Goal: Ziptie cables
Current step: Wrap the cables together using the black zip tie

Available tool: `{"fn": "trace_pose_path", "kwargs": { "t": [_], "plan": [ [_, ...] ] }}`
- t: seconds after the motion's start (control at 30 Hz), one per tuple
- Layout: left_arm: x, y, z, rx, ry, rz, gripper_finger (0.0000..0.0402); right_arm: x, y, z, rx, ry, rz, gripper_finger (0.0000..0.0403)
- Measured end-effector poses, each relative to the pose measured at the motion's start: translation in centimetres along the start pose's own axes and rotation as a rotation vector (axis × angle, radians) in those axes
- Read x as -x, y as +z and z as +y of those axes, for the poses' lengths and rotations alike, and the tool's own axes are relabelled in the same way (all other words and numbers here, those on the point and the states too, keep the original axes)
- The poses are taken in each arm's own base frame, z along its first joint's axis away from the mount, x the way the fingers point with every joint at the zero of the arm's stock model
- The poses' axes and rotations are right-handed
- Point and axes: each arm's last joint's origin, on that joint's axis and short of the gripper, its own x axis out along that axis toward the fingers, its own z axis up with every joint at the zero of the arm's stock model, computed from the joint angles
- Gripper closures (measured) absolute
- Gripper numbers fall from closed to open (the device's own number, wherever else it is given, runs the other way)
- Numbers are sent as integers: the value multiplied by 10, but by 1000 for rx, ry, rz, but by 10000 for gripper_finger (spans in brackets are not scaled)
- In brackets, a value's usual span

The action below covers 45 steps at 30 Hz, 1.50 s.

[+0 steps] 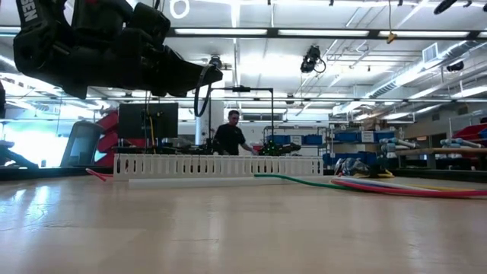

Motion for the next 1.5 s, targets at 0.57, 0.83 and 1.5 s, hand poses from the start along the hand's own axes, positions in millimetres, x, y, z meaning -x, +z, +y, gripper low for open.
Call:
{"fn": "trace_pose_path", "kwargs": {
  "t": [0.57, 0.83, 1.5],
  "plan": [
    [0, 0, -1, 3, -12, -2, 396, -48, 18, 13, -249, -114, 186, 226],
    [0, -6, -3, -1, -58, 53, 396, -54, 25, 20, -336, -127, 273, 208],
    [1, -15, -5, -15, -78, 151, 396, -55, 47, 23, -495, -161, 265, 222]
  ]
}}
